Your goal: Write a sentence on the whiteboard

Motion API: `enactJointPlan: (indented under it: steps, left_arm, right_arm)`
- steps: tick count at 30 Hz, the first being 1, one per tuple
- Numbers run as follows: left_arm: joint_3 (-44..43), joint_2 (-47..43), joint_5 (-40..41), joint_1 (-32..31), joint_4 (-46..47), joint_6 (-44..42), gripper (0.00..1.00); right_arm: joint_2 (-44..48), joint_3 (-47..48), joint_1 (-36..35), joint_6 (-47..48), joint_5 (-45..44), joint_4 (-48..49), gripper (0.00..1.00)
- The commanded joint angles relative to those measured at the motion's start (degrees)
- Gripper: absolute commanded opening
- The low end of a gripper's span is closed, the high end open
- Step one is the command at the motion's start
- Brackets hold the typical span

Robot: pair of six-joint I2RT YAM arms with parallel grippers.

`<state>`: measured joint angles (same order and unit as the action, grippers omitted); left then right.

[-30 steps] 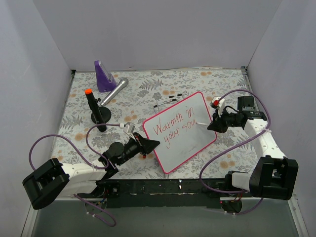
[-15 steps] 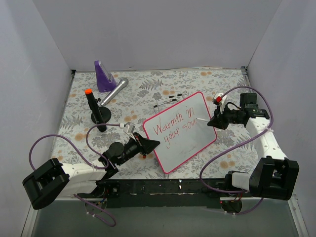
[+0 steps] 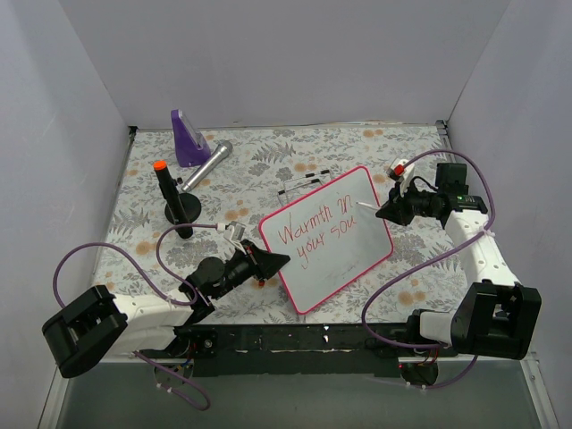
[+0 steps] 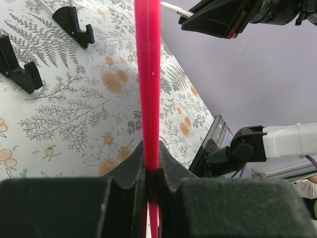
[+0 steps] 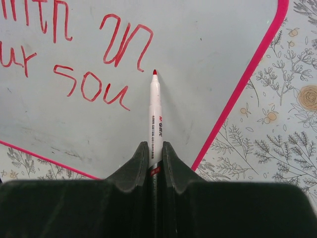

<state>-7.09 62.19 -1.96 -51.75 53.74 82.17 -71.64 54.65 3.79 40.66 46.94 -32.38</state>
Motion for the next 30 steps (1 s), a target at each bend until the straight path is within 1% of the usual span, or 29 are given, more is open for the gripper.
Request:
enactJointPlan:
  steps: [1, 12, 30]
  left_arm:
    - [-0.12, -0.06, -1.91, 0.15, 4.54, -1.14, 0.0]
    - [-0.29, -0.06, -1.91, 0.24, 4.71, -1.22, 0.0]
    - [-0.29, -0.58, -1.56, 0.24, 4.27, -1.4, 0.0]
  right_arm:
    - [-0.78, 2.47, 0.25, -2.52, -0.36, 3.55, 0.01]
    - [-1.58, 1.42, 0.08, -0.24, -0.62, 1.09, 0.01]
    - [1.32, -2.18, 0.16, 3.81, -1.23, -3.48, 0.01]
